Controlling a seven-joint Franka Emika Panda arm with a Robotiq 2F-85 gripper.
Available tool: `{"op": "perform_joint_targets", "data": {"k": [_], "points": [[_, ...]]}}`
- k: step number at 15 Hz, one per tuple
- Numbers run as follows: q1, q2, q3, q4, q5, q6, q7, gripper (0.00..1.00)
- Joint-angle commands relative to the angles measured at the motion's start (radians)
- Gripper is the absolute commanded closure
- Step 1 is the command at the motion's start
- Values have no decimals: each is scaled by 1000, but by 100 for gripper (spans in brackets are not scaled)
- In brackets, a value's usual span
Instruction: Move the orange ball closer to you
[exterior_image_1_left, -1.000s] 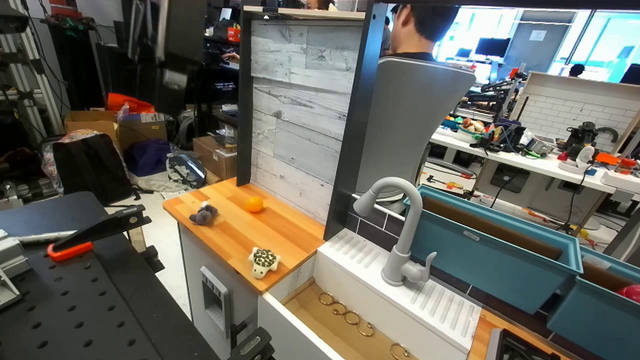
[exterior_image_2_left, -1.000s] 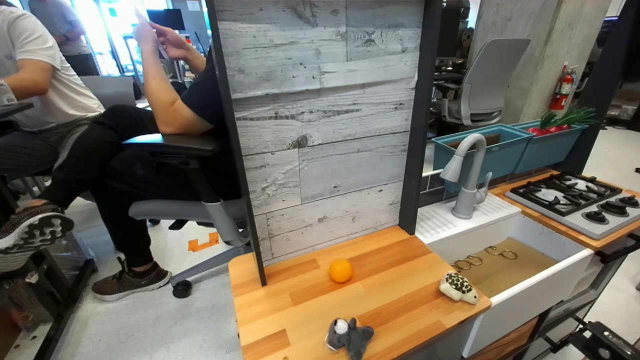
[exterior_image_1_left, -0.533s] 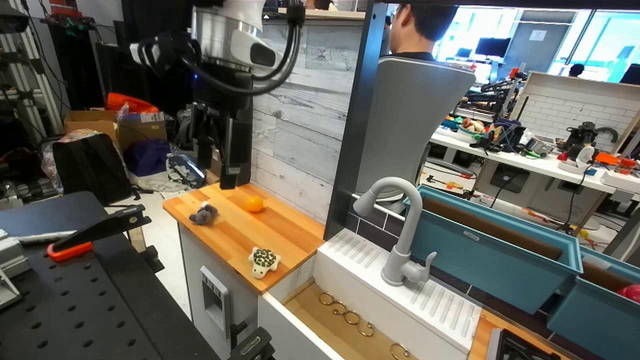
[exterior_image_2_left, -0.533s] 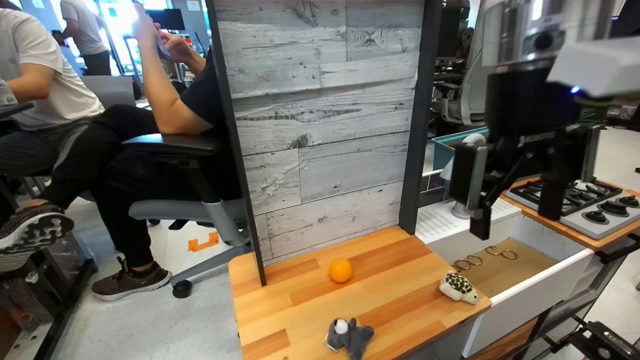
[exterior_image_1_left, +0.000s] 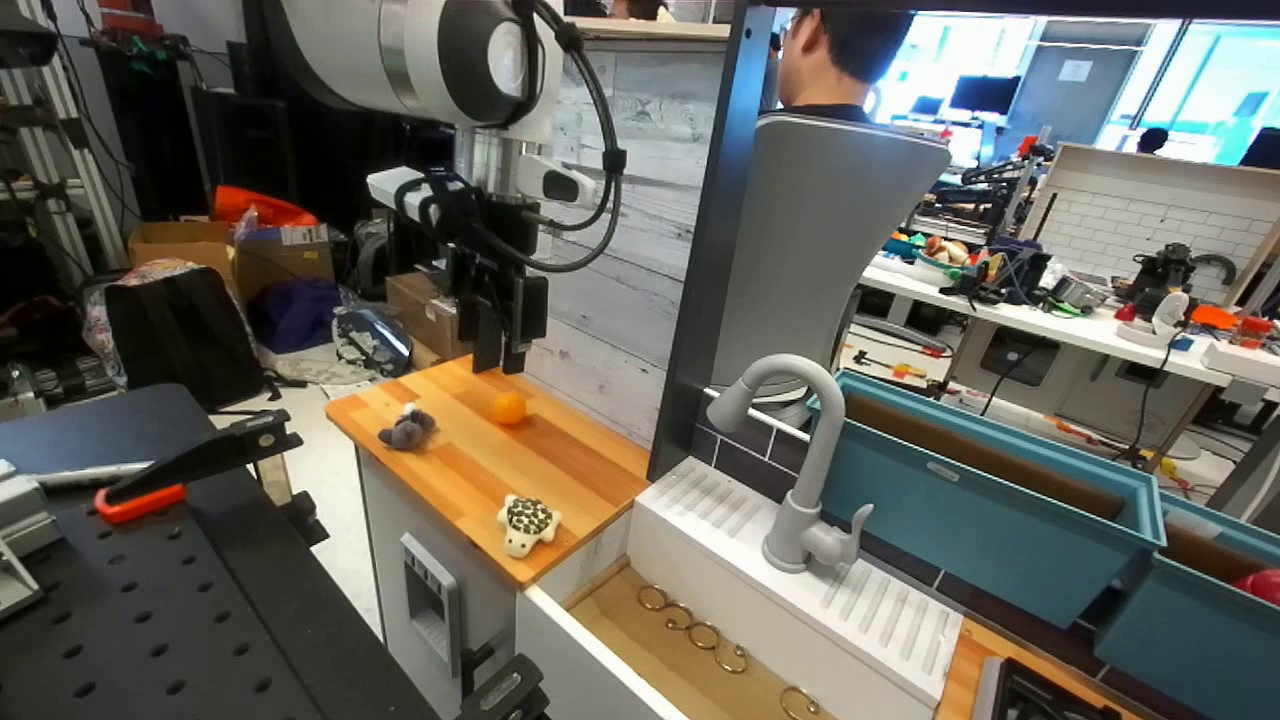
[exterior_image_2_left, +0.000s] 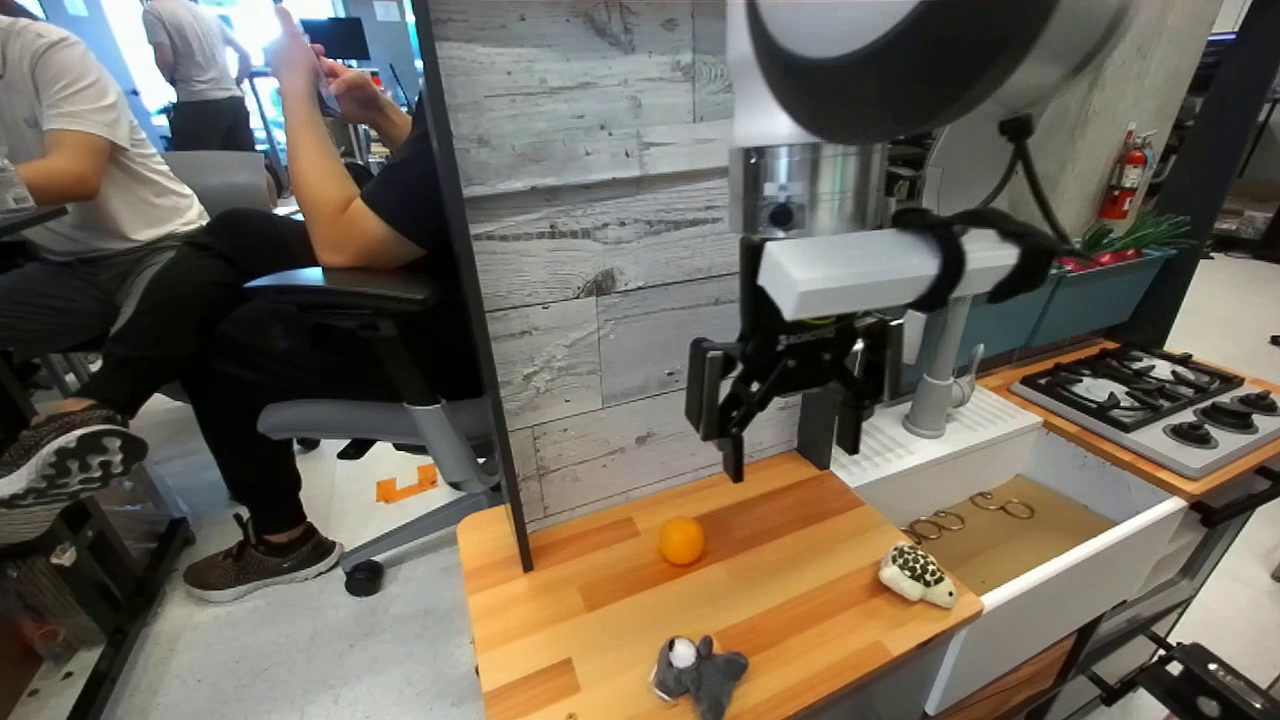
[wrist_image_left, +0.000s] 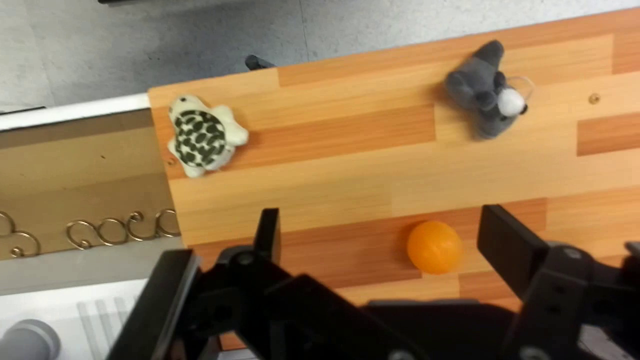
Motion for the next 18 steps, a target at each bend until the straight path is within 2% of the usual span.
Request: {"op": "perform_joint_targets", "data": {"k": [1,9,18], "points": [[32,146,-6,208,36,-25,-58,0],[46,389,-15,492,36,-50,-147,0],[60,513,-23,613,27,-106,-185,0]]}}
